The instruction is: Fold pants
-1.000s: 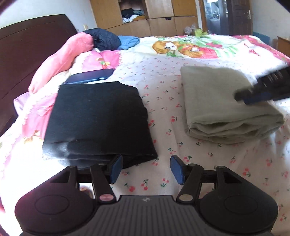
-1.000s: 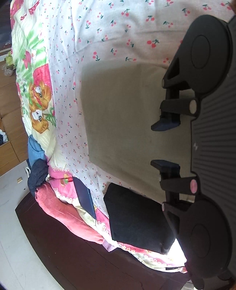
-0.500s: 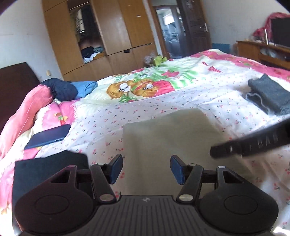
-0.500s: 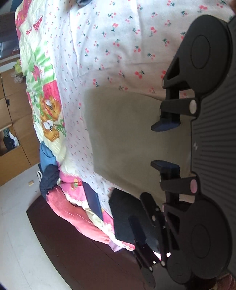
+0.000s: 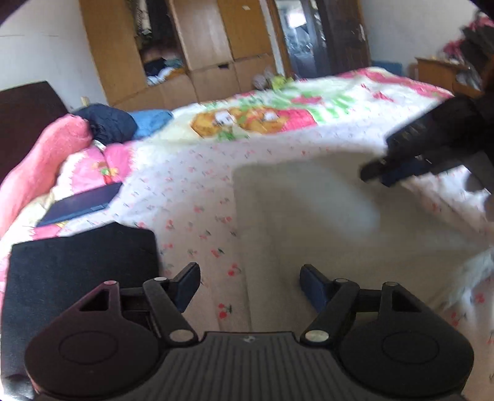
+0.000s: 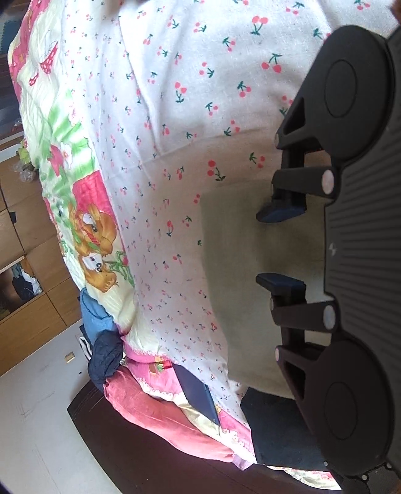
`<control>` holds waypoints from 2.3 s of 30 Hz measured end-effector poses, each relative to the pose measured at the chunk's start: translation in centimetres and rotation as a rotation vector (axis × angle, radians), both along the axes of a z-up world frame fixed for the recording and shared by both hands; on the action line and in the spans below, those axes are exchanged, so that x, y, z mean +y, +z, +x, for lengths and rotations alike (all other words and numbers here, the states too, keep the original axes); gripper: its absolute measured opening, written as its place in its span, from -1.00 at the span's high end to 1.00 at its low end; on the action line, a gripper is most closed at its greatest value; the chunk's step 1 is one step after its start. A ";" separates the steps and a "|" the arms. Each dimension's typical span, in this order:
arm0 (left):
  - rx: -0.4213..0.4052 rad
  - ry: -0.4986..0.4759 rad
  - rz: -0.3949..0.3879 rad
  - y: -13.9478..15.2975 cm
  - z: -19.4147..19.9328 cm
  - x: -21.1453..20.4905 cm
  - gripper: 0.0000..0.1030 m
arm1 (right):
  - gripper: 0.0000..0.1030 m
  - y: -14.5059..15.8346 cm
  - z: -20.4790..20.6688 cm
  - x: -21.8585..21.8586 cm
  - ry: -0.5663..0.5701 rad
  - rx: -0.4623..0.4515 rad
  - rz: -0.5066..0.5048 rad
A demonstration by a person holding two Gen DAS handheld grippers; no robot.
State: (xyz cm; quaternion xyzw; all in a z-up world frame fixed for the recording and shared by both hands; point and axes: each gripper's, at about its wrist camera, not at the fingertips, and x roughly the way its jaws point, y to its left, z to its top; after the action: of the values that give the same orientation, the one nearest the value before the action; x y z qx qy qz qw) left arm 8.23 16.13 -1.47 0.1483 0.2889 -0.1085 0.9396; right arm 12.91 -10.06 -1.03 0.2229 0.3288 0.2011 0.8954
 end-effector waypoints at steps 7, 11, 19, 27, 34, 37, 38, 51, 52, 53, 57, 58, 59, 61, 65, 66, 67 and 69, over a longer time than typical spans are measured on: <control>0.093 -0.001 0.046 -1.8 -0.5 0.1 -0.66 | 0.28 -2.2 -6.7 0.3 0.067 0.034 -0.070; 0.062 -0.004 0.052 0.0 -2.0 0.3 -0.66 | 0.25 -1.1 -7.8 -1.0 0.043 0.049 0.000; 0.137 -0.021 0.122 -1.6 -1.7 -0.6 -0.67 | 0.11 -2.6 -9.2 -1.4 0.085 0.105 -0.039; 0.088 -0.012 0.067 0.4 -2.4 -0.3 -0.66 | 0.10 -1.3 -9.2 -2.5 0.051 0.059 -0.021; 0.104 0.006 -0.080 1.2 0.4 1.1 -0.66 | 0.10 -2.5 -5.1 -2.3 0.039 0.114 0.090; 0.149 0.019 -0.112 -0.4 2.6 1.3 -0.66 | 0.09 -3.7 -3.3 -1.9 0.046 0.138 0.121; 0.173 0.020 -0.144 -0.9 3.1 1.5 -0.66 | 0.09 -3.9 -2.8 -1.9 0.044 0.137 0.127; 0.256 -0.085 -0.248 -3.4 5.4 0.8 -0.78 | 0.04 -5.8 -0.6 -2.2 0.188 0.130 0.297; 0.255 -0.085 -0.246 -3.7 5.6 0.7 -0.82 | 0.04 -6.1 0.0 -1.7 0.190 0.133 0.317; 0.252 -0.088 -0.237 -3.9 5.8 0.4 -0.87 | 0.04 -6.3 0.5 -1.3 0.187 0.140 0.336; 0.251 -0.091 -0.225 -3.4 6.1 -0.5 -0.50 | 0.33 -6.0 1.4 -0.1 0.196 0.157 0.348; 0.248 -0.102 -0.230 -3.0 5.9 -0.7 -0.36 | 0.76 -6.0 1.4 -0.1 0.187 0.192 0.340; 0.239 -0.106 -0.218 -2.6 5.6 -1.1 -0.21 | 0.78 -5.9 1.3 -0.4 0.191 0.201 0.351; 0.213 -0.122 -0.198 -1.8 5.2 -1.9 0.04 | 0.83 -5.1 0.9 -1.3 0.208 0.171 0.358; 0.217 -0.158 -0.239 -0.5 5.4 -3.6 0.25 | 0.84 -2.5 0.8 -3.7 0.198 0.105 0.311; 0.209 -0.165 -0.248 -0.2 5.7 -4.4 0.25 | 0.84 -2.1 1.0 -4.6 0.183 0.093 0.291; 0.201 -0.174 -0.257 0.0 5.8 -5.1 0.25 | 0.84 -1.9 1.2 -5.5 0.160 0.082 0.266; 0.198 -0.191 -0.269 -0.1 6.3 -6.7 0.24 | 0.84 -1.9 1.8 -7.4 0.115 0.089 0.237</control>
State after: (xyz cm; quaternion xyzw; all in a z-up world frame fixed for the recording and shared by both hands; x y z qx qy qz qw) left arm 14.53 9.39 -1.54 0.0370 0.3473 -0.2488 0.9034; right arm 14.68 -17.48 -2.97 0.3166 0.3542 0.2796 0.8343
